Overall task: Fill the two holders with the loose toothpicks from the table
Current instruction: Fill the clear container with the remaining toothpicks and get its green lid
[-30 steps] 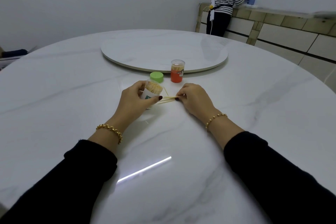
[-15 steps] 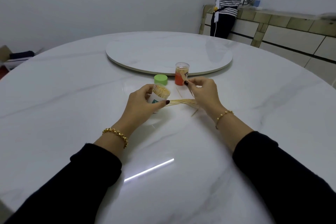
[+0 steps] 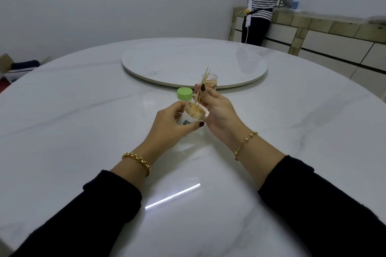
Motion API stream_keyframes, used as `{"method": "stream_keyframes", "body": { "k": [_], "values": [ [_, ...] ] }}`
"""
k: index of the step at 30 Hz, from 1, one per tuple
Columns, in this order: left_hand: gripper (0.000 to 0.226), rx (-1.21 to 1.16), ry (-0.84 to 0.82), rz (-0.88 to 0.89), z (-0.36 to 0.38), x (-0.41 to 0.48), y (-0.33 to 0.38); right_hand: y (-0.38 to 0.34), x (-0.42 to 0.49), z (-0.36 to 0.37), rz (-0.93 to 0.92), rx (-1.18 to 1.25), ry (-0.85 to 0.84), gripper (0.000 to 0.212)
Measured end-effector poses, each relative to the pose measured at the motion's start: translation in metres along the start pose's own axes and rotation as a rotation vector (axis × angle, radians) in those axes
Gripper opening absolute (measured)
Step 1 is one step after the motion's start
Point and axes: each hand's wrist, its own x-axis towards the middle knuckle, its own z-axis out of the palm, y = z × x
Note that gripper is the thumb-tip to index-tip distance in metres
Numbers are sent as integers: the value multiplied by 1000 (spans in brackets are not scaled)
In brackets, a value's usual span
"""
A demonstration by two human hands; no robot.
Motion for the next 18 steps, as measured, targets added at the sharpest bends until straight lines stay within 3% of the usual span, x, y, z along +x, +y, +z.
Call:
{"method": "stream_keyframes", "body": {
  "k": [10,18],
  "values": [
    [47,12,11,9,-2,0,2,-2,2,-6,-105,-255,-43,16],
    [40,19,16,15,-2,0,1,11,-4,-2,-389,-534,-40,35]
  ]
}}
